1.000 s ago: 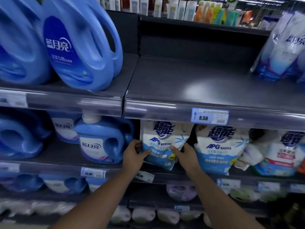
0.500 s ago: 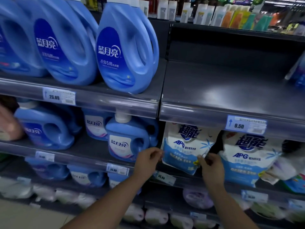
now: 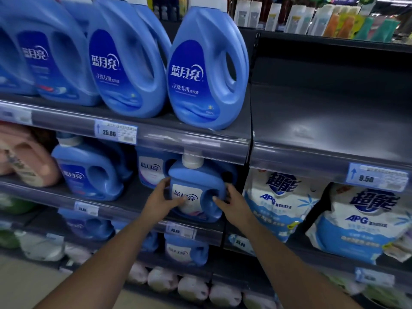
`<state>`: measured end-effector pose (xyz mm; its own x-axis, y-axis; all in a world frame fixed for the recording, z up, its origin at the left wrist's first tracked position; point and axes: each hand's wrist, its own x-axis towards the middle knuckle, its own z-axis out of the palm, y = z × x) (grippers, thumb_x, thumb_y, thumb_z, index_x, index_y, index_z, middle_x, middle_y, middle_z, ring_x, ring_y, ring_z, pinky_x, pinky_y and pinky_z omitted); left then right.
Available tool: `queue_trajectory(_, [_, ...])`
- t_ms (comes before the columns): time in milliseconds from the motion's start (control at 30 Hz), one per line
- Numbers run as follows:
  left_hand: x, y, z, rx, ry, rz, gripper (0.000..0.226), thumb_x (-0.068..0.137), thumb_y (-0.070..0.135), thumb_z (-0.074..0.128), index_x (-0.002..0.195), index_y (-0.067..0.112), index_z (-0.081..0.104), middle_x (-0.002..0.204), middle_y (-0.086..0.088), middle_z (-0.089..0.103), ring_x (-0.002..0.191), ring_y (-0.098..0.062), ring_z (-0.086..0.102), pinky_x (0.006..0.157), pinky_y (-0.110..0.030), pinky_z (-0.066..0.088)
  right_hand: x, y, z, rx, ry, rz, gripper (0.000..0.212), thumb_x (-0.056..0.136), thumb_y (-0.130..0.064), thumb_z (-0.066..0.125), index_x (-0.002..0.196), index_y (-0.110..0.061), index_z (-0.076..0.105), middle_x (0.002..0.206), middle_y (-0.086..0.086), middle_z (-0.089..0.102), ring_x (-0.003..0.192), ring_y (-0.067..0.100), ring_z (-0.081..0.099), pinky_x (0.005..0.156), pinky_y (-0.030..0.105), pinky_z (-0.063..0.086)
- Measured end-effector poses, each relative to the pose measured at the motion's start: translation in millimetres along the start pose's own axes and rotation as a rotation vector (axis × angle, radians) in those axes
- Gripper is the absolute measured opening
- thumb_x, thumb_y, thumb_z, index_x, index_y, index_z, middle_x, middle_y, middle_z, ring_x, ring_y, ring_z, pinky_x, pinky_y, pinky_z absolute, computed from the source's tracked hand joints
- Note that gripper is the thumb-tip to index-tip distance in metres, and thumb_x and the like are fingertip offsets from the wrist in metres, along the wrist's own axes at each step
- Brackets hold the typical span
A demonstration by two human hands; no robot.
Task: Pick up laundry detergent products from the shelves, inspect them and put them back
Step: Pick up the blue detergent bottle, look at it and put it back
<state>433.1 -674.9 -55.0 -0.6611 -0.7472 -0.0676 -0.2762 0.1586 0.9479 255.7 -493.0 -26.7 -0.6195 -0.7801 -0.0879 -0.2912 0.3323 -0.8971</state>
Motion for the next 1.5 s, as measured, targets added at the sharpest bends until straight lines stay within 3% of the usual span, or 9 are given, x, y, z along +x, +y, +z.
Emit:
queue_trajectory(200, [8,1,2,0.042,-0.01,0.11,0.084,0.067,0.025,0.097,0.133,0.046,0.05,0.126,0.021,0.063,0.122,-0.012,0.056,0.101,-0.036,0.049,-8,5,-2,-0.087,0.093,-0.078,0.023,0.1,-0.011,0.069,0.12,-0.018,0.061,0.099,-0.004,0.07,0.087,0.002,0.067,0.082,0.032,0.054])
queue_trajectory(300, [-9,-2,-1,0.034,0.015,0.175,0.096,0.065,0.021,0.099,0.133,0.055,0.04,0.127,0.034,0.055,0.123,-0.01,0.055,0.1,-0.032,0.048,-27,7,-1,-0.086,0.087,-0.165,0.026,0.098,-0.006,0.069,0.12,-0.019,0.063,0.106,-0.001,0.074,0.093,0.0,0.068,0.086,0.031,0.056])
queue_trajectory(400, [-35,-7,5,-0.003,0.091,0.225,0.097,0.066,0.008,0.097,0.132,0.053,0.043,0.128,0.027,0.062,0.12,-0.015,0.062,0.092,-0.033,0.058,-46,6,-3,-0.116,0.096,-0.241,0.032,0.096,-0.004,0.07,0.123,-0.022,0.065,0.113,0.001,0.075,0.102,0.012,0.069,0.088,0.024,0.055])
queue_trajectory(533, [-78,-12,20,-0.133,0.201,0.223,0.072,0.078,-0.015,0.081,0.129,0.031,0.057,0.125,-0.002,0.069,0.119,-0.034,0.066,0.072,-0.032,0.066,-75,1,-14,-0.172,0.093,-0.335,0.039,0.093,-0.002,0.073,0.12,-0.029,0.068,0.107,-0.015,0.072,0.098,-0.017,0.063,0.079,0.003,0.044])
queue_trajectory(633, [-121,6,18,-0.08,0.248,0.251,0.089,0.067,0.003,0.095,0.124,0.058,0.052,0.125,0.028,0.067,0.116,0.009,0.062,0.081,-0.014,0.059,-103,-10,-32,-0.114,0.05,-0.359,0.041,0.094,-0.01,0.073,0.12,-0.041,0.068,0.111,-0.031,0.072,0.105,-0.013,0.065,0.081,0.009,0.05])
queue_trajectory(733, [-168,31,12,-0.071,0.235,0.22,0.096,0.057,0.014,0.1,0.11,0.077,0.05,0.115,0.045,0.064,0.107,0.024,0.058,0.081,-0.001,0.049,-136,-19,-40,0.089,-0.024,-0.354,0.04,0.098,-0.009,0.07,0.123,-0.04,0.068,0.114,-0.027,0.074,0.106,-0.008,0.069,0.083,0.01,0.051])
queue_trajectory(967, [-252,67,23,-0.184,0.262,0.06,0.066,0.059,0.021,0.096,0.118,0.027,0.069,0.094,0.007,0.081,0.082,0.001,0.073,0.062,-0.013,0.056,-206,-22,-19,0.384,0.013,-0.29,0.018,0.105,-0.042,0.05,0.104,-0.037,0.067,0.088,-0.012,0.07,0.083,-0.001,0.065,0.077,0.014,0.051])
queue_trajectory(1300, [-308,115,6,-0.069,0.264,0.047,0.078,0.044,0.059,0.089,0.117,0.044,0.066,0.097,0.012,0.081,0.088,-0.002,0.074,0.074,-0.024,0.06,-243,-42,-9,0.659,0.054,-0.226,0.025,0.088,-0.053,0.066,0.069,-0.037,0.067,0.051,-0.001,0.047,0.045,0.014,0.044,0.045,0.023,0.043])
queue_trajectory(1500, [-291,100,-33,-0.276,-0.053,0.009,0.1,0.051,0.052,0.095,0.141,0.04,0.053,0.125,0.007,0.076,0.113,-0.014,0.073,0.085,-0.03,0.061,-250,-57,4,0.777,0.087,-0.181,0.035,0.086,-0.053,0.073,0.067,-0.026,0.062,0.051,0.003,0.042,0.044,0.016,0.038,0.046,0.028,0.041])
